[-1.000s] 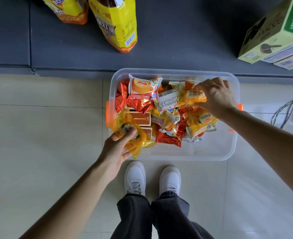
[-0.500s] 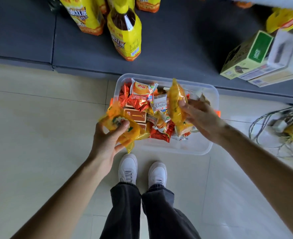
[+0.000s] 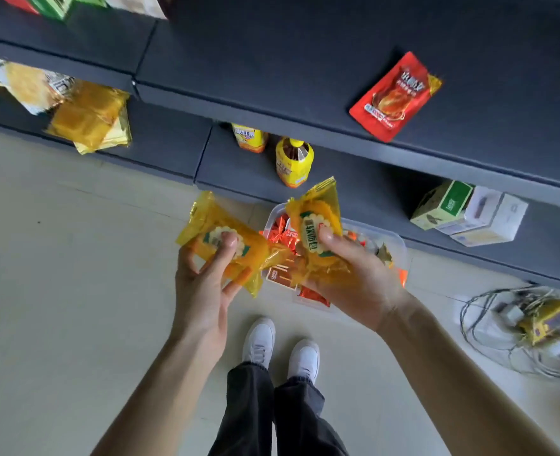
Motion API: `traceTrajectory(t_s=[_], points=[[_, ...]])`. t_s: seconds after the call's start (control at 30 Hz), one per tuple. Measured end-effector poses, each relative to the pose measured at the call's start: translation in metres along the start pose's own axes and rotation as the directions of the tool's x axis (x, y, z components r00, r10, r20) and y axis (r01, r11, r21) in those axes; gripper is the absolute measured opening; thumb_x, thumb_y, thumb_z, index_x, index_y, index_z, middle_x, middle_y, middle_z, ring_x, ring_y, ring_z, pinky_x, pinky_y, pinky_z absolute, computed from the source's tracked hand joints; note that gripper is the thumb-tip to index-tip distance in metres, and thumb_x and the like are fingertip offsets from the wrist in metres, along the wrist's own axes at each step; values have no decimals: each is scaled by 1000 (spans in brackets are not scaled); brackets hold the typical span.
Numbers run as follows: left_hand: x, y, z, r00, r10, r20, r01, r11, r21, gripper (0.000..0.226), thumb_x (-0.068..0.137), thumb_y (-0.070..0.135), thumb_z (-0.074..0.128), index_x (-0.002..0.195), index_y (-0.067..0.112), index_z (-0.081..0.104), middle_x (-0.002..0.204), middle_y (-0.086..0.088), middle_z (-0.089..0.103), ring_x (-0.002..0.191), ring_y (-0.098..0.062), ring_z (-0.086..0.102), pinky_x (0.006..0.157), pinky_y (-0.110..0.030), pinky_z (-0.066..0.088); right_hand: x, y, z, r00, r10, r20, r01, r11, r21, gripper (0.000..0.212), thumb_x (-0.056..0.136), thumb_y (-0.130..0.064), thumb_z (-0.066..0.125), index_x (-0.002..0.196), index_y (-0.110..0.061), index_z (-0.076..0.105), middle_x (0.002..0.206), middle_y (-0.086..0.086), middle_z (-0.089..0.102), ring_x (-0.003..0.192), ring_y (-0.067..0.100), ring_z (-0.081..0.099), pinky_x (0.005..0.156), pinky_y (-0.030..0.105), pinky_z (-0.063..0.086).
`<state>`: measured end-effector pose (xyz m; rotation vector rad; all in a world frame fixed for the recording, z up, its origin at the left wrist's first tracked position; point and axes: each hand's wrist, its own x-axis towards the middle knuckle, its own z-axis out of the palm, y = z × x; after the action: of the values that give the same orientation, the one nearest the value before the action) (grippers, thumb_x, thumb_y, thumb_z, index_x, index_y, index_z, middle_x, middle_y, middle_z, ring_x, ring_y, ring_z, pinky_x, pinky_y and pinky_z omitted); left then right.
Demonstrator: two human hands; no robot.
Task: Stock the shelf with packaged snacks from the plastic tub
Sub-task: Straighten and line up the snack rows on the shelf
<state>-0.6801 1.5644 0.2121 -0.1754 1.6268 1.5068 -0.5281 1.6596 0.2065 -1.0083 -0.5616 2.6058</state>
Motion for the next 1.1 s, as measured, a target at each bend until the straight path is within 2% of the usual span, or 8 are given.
traceTrajectory(t_s=[0.1, 0.2, 0.37, 0.57, 0.7, 0.8, 0.9, 1.1], points=[[-25, 38, 2, 998, 57, -31, -60, 994, -87, 34, 70, 31, 68, 102, 24, 57, 102, 5, 71, 103, -17, 68, 72, -26, 53, -21, -34, 37, 998, 5, -60, -16, 981, -191, 55, 78, -28, 74, 125, -7, 56, 131, 29, 49, 115, 41, 57, 88, 39, 55], [-44, 80, 9, 989, 139, -48, -144, 982, -124, 28, 73, 32, 66, 100, 26, 59, 100, 7, 71, 104, -15, 66, 86, -31, 50, -44, -67, 78, 997, -58, -51, 35, 927, -374, 42, 82, -31, 67, 120, -15, 61, 119, 17, 65, 106, 31, 65, 90, 39, 55], [-66, 153, 21, 962, 272, -16, -271, 950, -153, 43, 74, 35, 67, 114, 25, 57, 107, 8, 72, 106, -14, 66, 99, -36, 44, -68, -122, 153, 961, -273, 44, 221, 659, -720, 43, 77, -41, 62, 111, -15, 61, 99, 5, 71, 94, 23, 68, 81, 33, 57], [-65, 234, 45, 899, 423, 110, -405, 901, -154, 34, 65, 30, 73, 98, 27, 63, 95, 9, 71, 91, -12, 69, 74, -27, 54, -73, -186, 217, 855, -510, 96, 371, 471, -800, 53, 68, -44, 64, 112, -16, 61, 86, -6, 72, 74, 7, 69, 61, 19, 52], [-54, 284, 71, 857, 484, 177, -467, 874, -134, 67, 59, 28, 77, 120, 15, 54, 104, 0, 72, 96, -18, 71, 68, -29, 58, -63, -222, 240, 765, -637, 98, 426, 385, -819, 28, 83, -32, 66, 105, -15, 66, 84, -5, 72, 74, 7, 69, 64, 19, 52], [-41, 319, 87, 803, 555, 216, -549, 831, -94, 81, 59, 24, 79, 131, 20, 43, 112, 1, 67, 95, -18, 71, 65, -31, 59, -47, -246, 253, 716, -697, 52, 410, 359, -838, 23, 86, -32, 65, 103, -18, 68, 92, -1, 74, 83, 12, 70, 74, 24, 57], [-16, 352, 98, 770, 584, 258, -600, 800, -22, 58, 72, 18, 79, 123, 26, 51, 111, 0, 67, 93, -15, 71, 62, -25, 58, -21, -271, 262, 686, -728, -19, 358, 360, -862, 19, 88, -36, 63, 99, -22, 69, 89, -6, 74, 81, 6, 69, 74, 17, 55], [66, 408, 114, 774, 605, 185, -615, 788, -4, 34, 88, 20, 68, 116, 18, 50, 119, -4, 61, 105, -18, 65, 65, -23, 58, 50, -320, 278, 684, -727, -58, 262, 319, -911, 11, 89, -21, 64, 101, -21, 65, 84, -9, 67, 55, -11, 59, 48, 3, 42]])
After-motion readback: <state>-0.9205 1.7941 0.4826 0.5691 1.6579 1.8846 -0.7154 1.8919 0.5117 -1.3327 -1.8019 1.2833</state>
